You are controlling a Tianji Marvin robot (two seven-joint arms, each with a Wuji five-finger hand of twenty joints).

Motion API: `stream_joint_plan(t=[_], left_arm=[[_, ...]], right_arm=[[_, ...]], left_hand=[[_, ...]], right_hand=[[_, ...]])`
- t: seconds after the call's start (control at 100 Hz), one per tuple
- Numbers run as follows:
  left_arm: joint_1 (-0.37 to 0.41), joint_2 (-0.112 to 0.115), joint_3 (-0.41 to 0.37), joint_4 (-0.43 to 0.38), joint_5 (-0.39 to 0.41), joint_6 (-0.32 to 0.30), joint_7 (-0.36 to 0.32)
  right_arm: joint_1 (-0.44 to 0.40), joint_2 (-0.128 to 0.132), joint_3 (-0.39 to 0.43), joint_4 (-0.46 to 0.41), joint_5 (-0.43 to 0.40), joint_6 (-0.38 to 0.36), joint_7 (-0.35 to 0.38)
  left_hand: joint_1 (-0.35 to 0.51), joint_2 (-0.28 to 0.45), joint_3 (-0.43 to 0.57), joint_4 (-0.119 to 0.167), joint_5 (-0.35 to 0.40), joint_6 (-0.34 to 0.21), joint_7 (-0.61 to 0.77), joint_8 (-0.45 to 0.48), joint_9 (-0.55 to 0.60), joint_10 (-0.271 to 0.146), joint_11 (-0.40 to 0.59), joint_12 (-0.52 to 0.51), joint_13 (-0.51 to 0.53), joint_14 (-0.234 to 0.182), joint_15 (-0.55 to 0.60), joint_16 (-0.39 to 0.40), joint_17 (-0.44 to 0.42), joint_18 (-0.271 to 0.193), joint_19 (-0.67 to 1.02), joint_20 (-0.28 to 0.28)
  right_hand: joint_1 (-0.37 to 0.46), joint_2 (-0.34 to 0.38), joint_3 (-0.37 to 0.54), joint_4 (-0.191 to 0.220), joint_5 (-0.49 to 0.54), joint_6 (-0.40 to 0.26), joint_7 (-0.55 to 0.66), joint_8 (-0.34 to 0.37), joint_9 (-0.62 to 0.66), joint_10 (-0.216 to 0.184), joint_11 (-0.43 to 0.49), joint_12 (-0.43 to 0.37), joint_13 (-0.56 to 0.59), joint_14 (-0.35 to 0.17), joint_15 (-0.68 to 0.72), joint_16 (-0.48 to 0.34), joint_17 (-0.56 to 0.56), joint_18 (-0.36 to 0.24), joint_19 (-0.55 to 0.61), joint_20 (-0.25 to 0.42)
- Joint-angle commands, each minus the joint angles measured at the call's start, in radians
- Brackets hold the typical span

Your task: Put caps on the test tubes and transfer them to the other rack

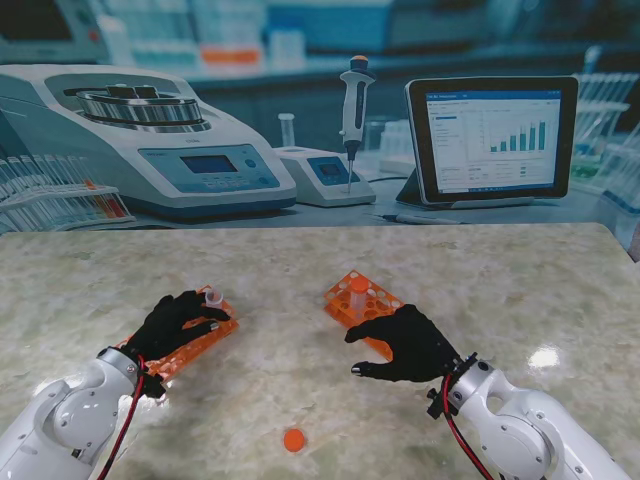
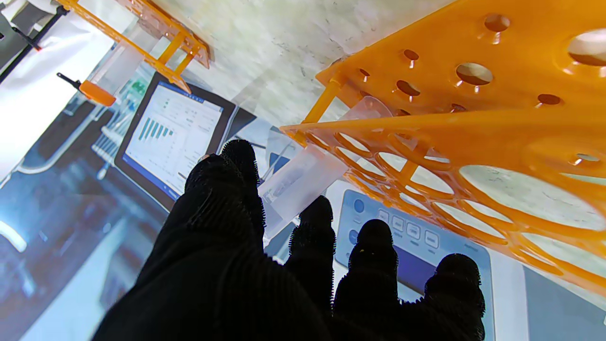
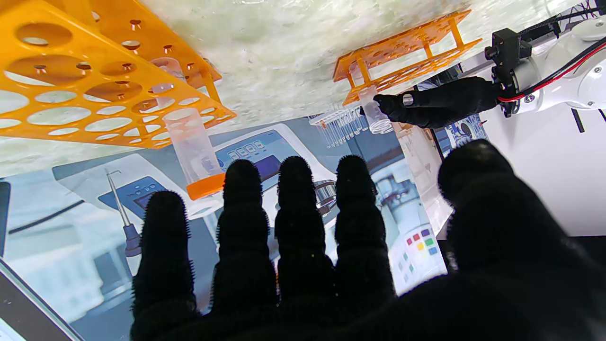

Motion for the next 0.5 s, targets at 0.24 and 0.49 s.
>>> stream_joint_plan(t=[0.24,0.49], left_arm=[[0.01,-0.003,-0.017,-0.013,0.018,-0.007,0.01],[0.04,-0.003,-0.055,-0.047,0.048,-0.036,0.028]], right_arm=[[-0.006,-0.001,-0.003,0.0,0.003,0.0,0.001],[-0.004,-0.001,-0.005,0.001,0.003,0.0,0.001]], left_hand=[[-0.01,-0.005,-0.027,-0.013,0.087,0.112,0.06,0.026,0.057,0.033,-0.007,0.009,0.05,-0.001,0.01,0.016,-0.019,-0.002,-0.025,0.017],[-0.065,-0.053,-0.021,-0.012,0.095,0.117,0.166,0.202,0.079,0.064,-0.019,0.017,0.065,0.015,0.013,0.027,-0.01,0.009,-0.027,0.033]], right_hand=[[-0.03,0.029,-0.015,0.023,-0.024,-0.003,-0.003,0.0,-0.008,-0.022,-0.01,0.001,-0.021,-0.025,-0.011,-0.011,-0.015,0.022,0.002,-0.015],[-0.03,0.028,-0.017,0.023,-0.026,-0.005,-0.003,0.0,-0.007,-0.023,-0.009,0.001,-0.02,-0.025,-0.01,-0.011,-0.015,0.022,0.002,-0.015]])
